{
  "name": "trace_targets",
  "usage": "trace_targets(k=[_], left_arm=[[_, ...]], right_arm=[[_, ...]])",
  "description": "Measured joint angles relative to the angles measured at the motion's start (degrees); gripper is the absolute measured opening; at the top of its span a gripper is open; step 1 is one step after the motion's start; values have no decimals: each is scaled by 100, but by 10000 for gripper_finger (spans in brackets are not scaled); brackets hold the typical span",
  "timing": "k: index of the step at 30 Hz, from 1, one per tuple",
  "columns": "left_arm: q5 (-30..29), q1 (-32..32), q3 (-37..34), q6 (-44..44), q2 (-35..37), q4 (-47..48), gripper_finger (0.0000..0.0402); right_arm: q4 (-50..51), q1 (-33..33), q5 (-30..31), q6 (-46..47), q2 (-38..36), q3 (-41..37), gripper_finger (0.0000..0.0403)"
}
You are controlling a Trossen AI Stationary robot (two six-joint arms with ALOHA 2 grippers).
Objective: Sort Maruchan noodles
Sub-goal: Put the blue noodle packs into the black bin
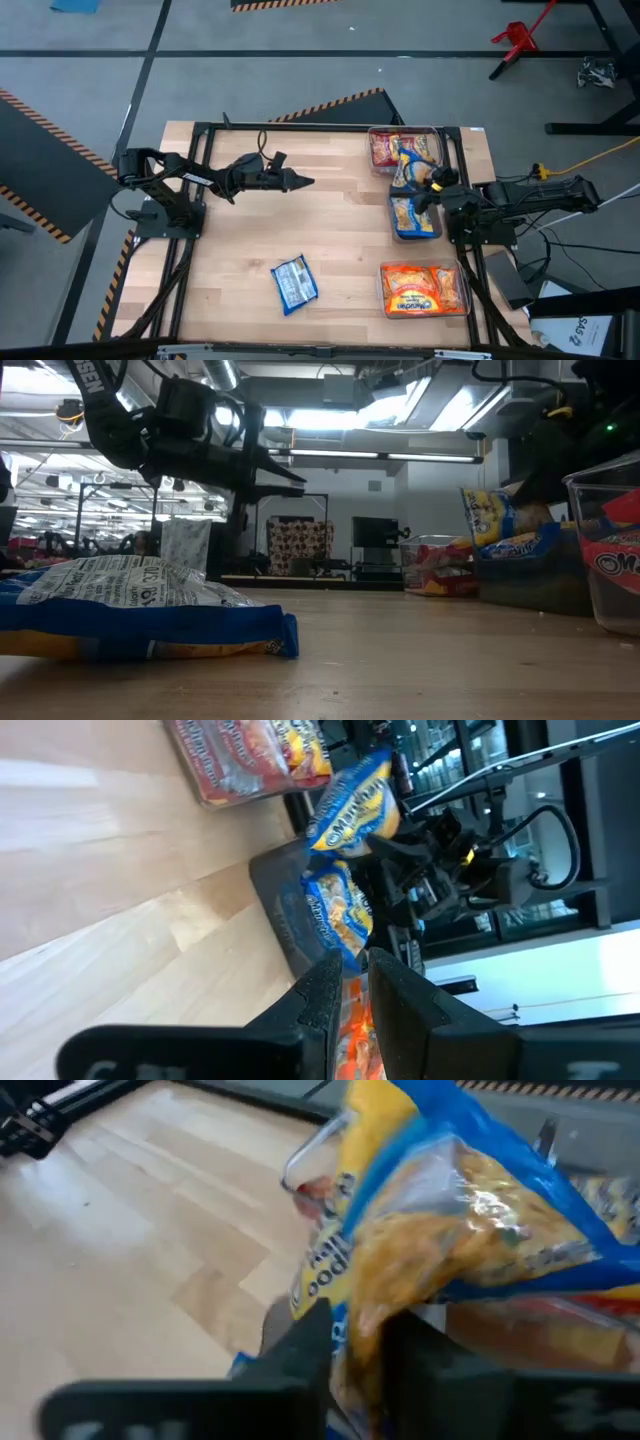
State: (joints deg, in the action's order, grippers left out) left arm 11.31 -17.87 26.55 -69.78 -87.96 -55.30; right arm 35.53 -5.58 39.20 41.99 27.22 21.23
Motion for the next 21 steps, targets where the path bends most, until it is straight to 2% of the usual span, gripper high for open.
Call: trace_targets(k=[5,11,16,21], left_arm=[[-3,0,2,2,1,125,47],[-31,0,2,2,2,237,47],[-31,0,2,2,2,237,47],[-31,0,2,140,2,238,47]], right_arm=[[651,0,-258,812,0,0,6],[1366,0,-194,1932,0,0,20],[1388,0,3,1876,2,185,23],[1409,0,-45,1361,8,428,23]])
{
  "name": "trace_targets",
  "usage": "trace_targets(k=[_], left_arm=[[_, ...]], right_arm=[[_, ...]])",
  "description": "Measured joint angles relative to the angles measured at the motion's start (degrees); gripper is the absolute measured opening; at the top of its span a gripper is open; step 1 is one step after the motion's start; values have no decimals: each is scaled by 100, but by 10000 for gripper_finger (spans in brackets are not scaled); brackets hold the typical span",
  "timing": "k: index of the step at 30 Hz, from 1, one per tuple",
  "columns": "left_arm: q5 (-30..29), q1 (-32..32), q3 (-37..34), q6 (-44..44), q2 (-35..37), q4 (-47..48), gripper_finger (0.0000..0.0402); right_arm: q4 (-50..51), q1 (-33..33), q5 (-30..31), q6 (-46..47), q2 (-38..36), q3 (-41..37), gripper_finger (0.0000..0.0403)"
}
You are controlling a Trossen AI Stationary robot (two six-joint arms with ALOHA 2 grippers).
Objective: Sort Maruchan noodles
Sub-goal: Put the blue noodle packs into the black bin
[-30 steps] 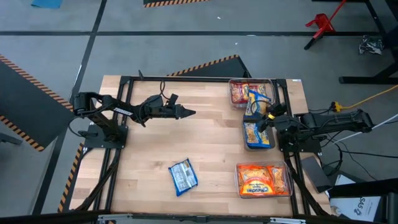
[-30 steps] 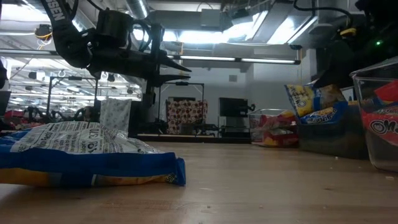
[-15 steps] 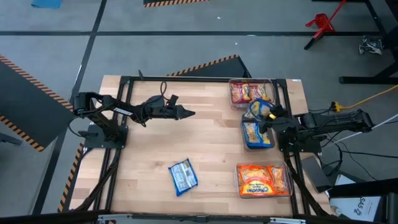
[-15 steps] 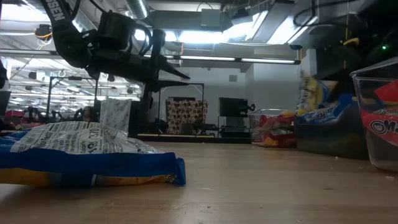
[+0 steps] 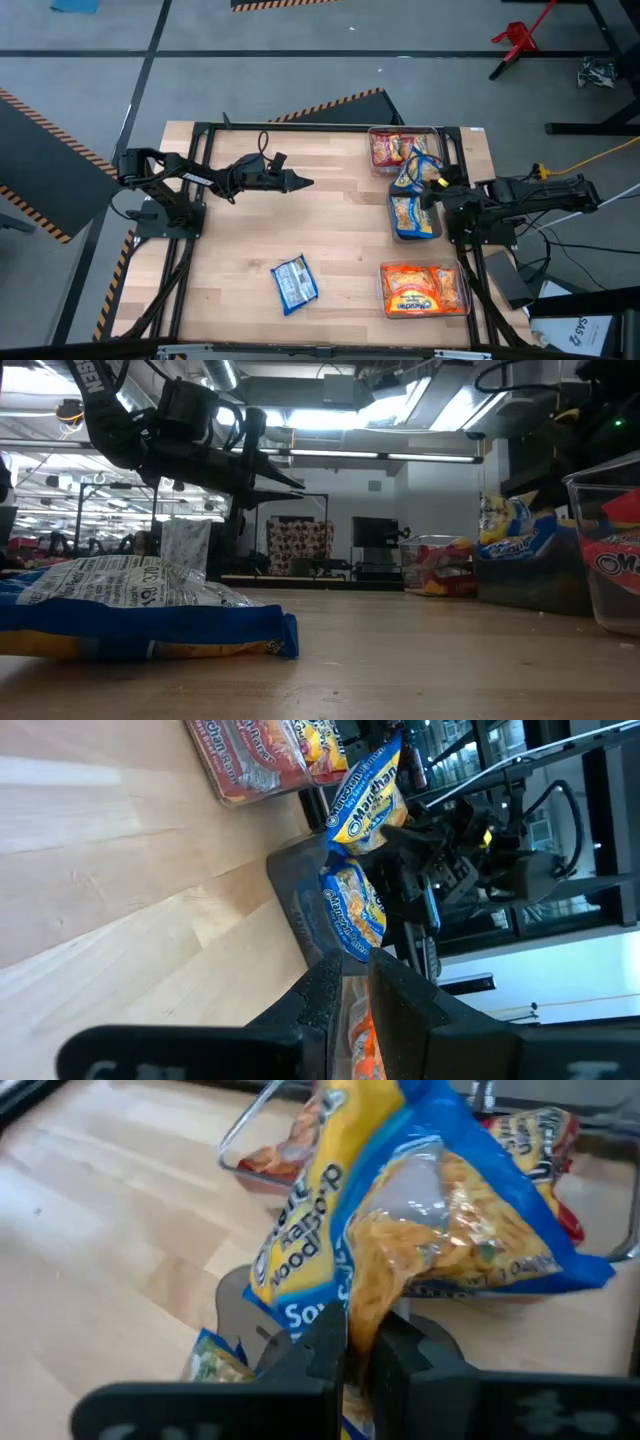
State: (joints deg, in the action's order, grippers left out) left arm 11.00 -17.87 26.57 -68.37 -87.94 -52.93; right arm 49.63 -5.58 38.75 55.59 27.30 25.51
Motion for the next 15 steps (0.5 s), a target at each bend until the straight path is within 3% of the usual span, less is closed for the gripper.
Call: trace_targets(k=[15], left_arm=[[-13,0,0,108,0,88,47]], right_arm=[[633,0,-748,459,1119,15,5]])
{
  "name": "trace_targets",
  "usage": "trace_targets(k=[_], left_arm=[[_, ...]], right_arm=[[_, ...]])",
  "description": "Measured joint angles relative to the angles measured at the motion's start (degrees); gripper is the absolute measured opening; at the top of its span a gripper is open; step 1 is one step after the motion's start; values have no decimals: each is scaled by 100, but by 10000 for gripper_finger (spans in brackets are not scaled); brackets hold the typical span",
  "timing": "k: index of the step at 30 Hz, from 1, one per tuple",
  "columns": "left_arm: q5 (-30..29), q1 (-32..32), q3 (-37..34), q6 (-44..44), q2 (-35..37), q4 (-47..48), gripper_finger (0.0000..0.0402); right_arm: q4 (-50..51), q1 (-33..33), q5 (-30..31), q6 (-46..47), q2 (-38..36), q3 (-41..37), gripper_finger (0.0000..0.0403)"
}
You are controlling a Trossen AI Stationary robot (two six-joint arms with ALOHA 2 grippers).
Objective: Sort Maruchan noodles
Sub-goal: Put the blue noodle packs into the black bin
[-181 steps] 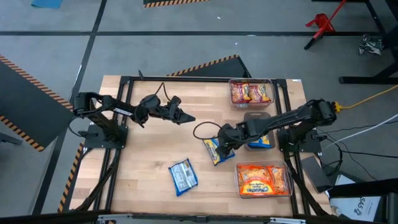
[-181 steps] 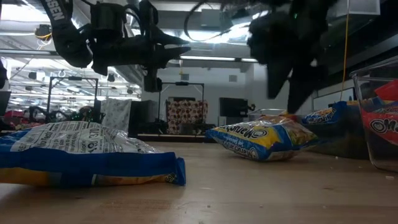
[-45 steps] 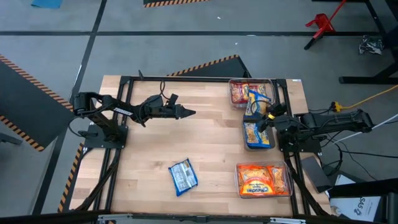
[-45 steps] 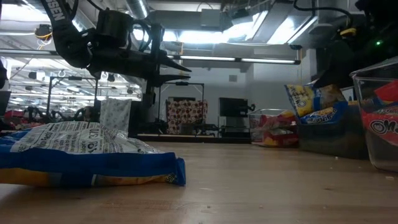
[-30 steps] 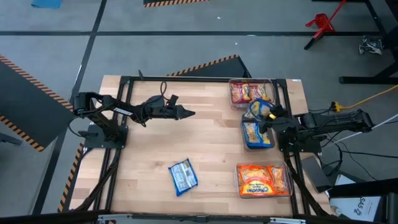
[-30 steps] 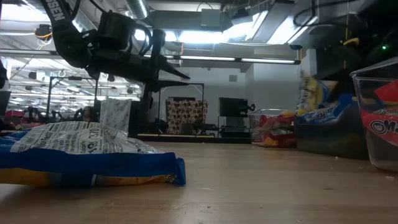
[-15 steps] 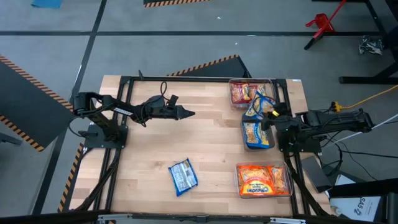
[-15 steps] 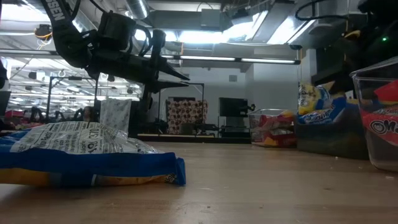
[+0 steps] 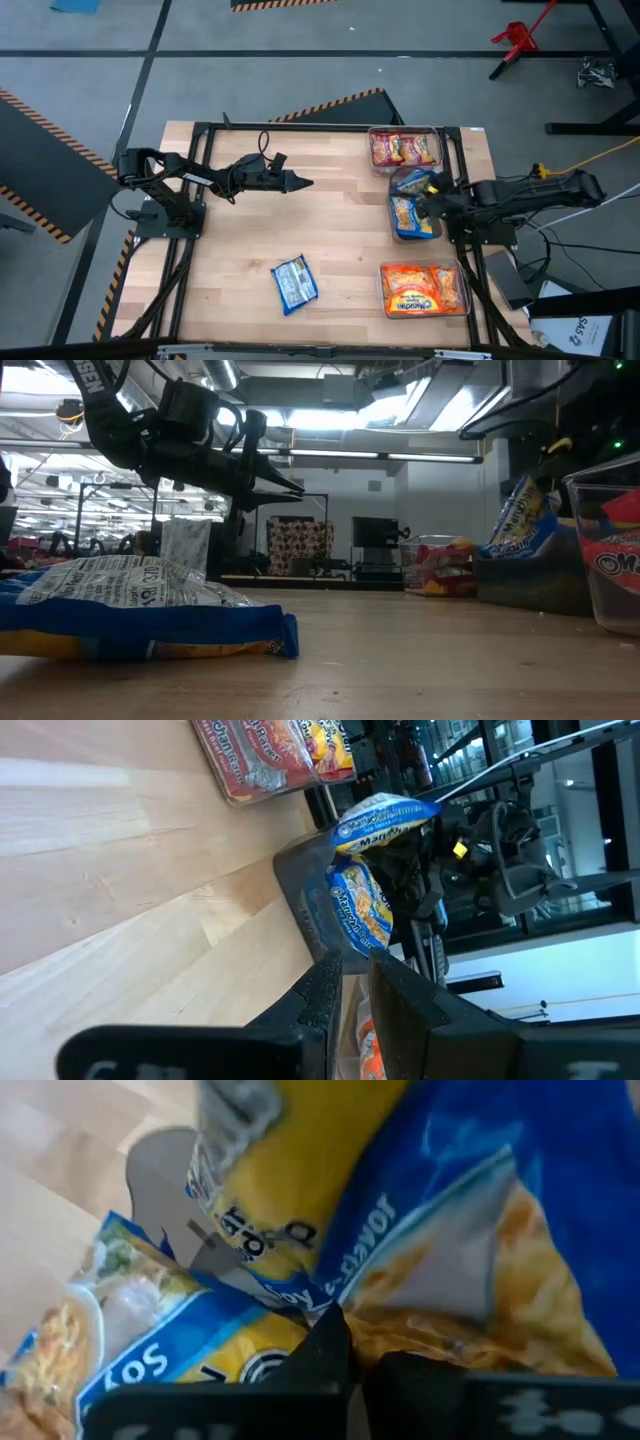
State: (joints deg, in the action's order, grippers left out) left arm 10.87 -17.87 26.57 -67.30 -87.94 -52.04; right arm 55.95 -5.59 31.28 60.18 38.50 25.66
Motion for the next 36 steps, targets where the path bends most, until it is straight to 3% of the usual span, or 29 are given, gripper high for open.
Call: trace_targets(k=[9,13,21,24,30,33,36], left_arm=[[4,0,0,155,0,25,47],[-20,0,0,207,0,37,47],[-59,-2,0,155,0,109,47],[434,-2,0,10,0,78,47],[2107,80,0,-91,51,-450,32],[2905,266,0,-111,261,-439,11],[3311,648,0,-154,611,-390,3]], right_arm=[[597,-2,-241,-426,82,800,16],[989,-2,-365,-491,81,1074,61],[903,-2,445,-846,71,1379,156],[498,-2,424,-1536,77,1698,171],[-1236,-2,-195,-2894,316,2182,177],[-1900,-2,-660,-3245,729,2244,177],[-1986,-6,-980,-3368,1237,2240,177]])
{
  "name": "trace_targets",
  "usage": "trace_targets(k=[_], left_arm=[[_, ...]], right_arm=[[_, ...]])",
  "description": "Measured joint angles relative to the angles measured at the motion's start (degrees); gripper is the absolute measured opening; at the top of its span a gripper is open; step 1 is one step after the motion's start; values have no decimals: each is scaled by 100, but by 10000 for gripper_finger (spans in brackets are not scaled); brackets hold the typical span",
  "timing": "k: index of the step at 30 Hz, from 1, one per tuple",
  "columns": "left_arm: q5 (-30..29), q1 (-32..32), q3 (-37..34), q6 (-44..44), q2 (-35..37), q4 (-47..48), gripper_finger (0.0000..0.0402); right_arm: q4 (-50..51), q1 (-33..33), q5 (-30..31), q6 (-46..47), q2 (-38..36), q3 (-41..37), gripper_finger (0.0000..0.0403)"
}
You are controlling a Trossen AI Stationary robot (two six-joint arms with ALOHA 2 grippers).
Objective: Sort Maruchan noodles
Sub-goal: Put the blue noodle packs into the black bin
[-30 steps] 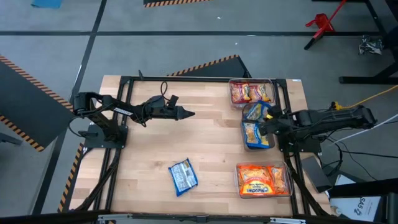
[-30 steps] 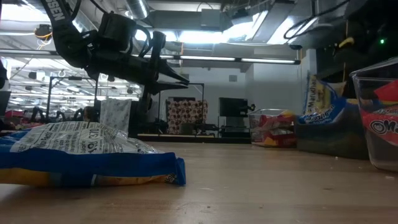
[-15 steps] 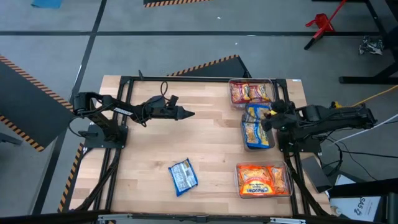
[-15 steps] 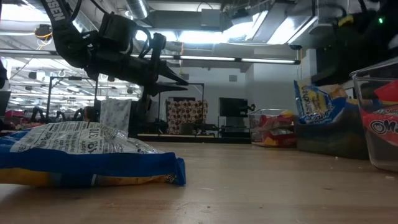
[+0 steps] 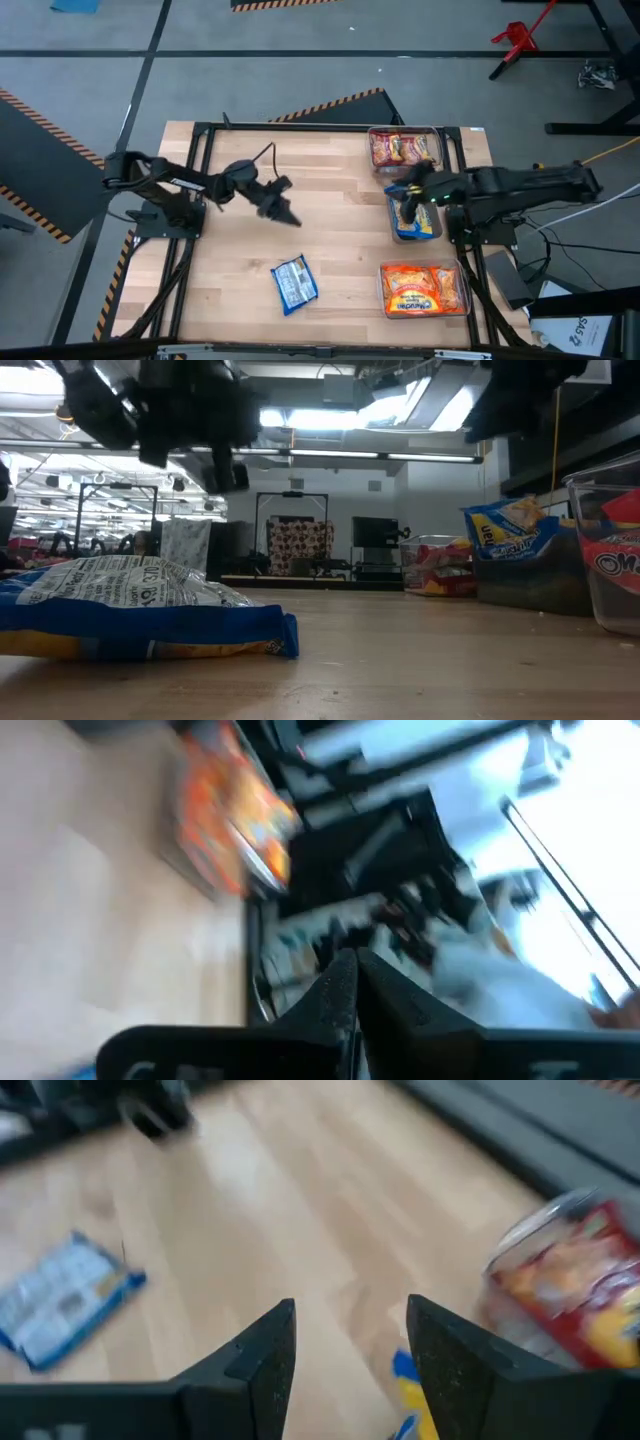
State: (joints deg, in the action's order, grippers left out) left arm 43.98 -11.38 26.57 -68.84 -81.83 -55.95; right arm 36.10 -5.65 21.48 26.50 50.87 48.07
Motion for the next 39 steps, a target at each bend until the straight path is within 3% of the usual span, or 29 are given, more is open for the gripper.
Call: trace_targets(k=[4,10,16,19,24,26,32,39], left_arm=[[-223,706,5,121,601,731,1],[-1316,1851,4,876,1135,3243,1],[-3385,3055,376,1249,1347,5339,1],[-3982,3350,633,1263,1338,6414,0],[-4659,3617,704,1230,1319,6553,6],[-4579,3586,704,1176,1319,6511,17],[-3454,3382,704,1469,1181,6645,76],[-3391,3378,704,2082,868,6510,175]], right_arm=[[170,0,-448,-2,693,-1,177],[-9,0,-1520,-2,1659,-6,177],[-352,0,-2278,-6,2104,-6,177],[-497,0,-2354,-2,2100,-6,177],[-821,0,-2355,1,2007,-6,177],[-983,0,-2355,7,2011,-6,177],[-1268,0,-2294,-1,2011,-6,177],[-1250,0,-2197,17,2011,-6,177]])
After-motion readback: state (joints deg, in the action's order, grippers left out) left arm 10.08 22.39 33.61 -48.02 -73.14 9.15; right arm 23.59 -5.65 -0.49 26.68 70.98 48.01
